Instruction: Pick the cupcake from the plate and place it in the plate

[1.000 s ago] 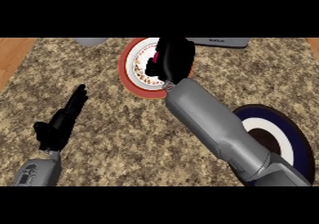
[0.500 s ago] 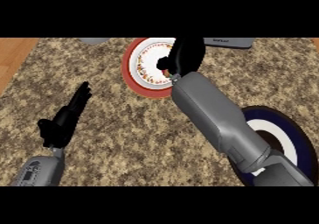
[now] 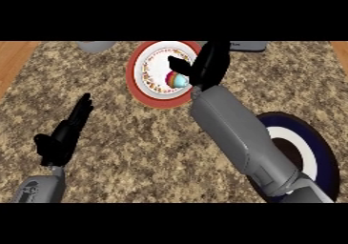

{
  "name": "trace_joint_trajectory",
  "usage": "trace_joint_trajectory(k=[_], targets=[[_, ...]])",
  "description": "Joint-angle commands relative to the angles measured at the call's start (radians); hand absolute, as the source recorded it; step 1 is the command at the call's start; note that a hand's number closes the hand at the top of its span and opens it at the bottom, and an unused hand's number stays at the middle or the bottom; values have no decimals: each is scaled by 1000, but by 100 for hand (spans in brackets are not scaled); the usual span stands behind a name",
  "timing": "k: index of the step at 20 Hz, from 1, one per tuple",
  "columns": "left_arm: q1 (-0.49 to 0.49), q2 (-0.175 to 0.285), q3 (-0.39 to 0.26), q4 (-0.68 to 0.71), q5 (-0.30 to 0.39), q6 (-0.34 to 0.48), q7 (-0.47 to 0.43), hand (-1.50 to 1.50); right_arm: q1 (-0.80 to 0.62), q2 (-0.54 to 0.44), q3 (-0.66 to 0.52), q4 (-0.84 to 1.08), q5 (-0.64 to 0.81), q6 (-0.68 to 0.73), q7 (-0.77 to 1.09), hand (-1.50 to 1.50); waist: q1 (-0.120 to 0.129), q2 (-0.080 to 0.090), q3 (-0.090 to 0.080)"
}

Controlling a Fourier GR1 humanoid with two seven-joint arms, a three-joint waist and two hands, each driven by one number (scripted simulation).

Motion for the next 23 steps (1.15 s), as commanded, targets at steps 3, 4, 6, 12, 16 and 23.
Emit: trace_joint_trajectory(k=[3, 4, 6, 12, 16, 23], targets=[[60, 1, 25, 8, 0, 11, -55, 0, 197, 6, 30, -173, -130, -226, -149, -150, -54, -12, 0], [29, 32, 52, 19, 25, -16, -16, 0, 252, 6, 92, -240, -150, -227, -172, -150, -62, -15, 0], [61, -13, 9, -70, -8, 41, 39, 0, 330, -6, 88, -335, -174, -186, -245, -150, -78, -22, 0], [95, 3, 33, -75, 2, 14, 17, 0, 534, -184, 177, -537, -444, -96, -509, -150, -69, -17, 1], [77, -17, 36, -69, -1, 17, 27, 0, 615, -191, 153, -562, -487, -42, -624, -150, -79, -21, -1], [78, 9, 69, -96, -1, -5, 57, 0, 689, -126, 21, -461, -659, 15, -992, -150, -77, -20, -1]])
